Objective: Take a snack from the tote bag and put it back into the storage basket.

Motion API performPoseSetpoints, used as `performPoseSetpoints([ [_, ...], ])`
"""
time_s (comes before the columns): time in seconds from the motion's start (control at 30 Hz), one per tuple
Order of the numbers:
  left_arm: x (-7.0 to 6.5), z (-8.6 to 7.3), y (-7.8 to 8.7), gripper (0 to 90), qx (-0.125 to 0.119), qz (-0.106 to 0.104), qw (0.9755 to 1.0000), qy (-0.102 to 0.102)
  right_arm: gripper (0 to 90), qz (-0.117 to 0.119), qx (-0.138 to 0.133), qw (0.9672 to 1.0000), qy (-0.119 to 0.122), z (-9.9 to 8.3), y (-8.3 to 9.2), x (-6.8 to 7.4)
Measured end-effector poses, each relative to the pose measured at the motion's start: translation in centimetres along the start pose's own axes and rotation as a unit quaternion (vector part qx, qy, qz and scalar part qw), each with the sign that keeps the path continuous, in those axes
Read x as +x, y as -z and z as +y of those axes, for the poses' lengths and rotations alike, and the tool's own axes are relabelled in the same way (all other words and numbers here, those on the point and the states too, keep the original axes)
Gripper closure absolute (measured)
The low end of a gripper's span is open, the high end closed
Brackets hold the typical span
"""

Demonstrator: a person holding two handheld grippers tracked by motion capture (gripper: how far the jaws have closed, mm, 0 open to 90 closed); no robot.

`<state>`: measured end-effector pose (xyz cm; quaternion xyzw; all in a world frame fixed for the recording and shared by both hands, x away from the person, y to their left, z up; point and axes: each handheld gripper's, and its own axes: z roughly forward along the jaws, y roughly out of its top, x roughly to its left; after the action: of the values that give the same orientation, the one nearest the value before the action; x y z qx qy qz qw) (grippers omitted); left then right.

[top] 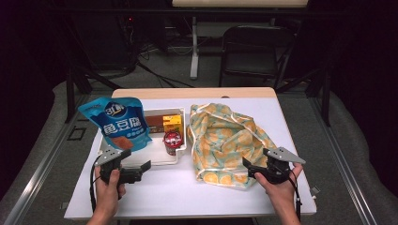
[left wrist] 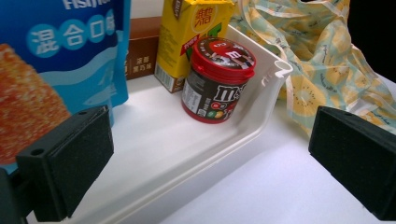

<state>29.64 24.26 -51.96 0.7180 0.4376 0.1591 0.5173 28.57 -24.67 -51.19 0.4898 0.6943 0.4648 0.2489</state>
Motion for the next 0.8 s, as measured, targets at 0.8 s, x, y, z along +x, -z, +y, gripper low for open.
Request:
performPoseSetpoints([
  [0.8,2.4,-1.7,2.7,0.1,-0.003,0.024,0.9997,-0.006,10.8,-0.035,-0.001,0.9993,-0.016,-1.5,2.4,-3.5],
])
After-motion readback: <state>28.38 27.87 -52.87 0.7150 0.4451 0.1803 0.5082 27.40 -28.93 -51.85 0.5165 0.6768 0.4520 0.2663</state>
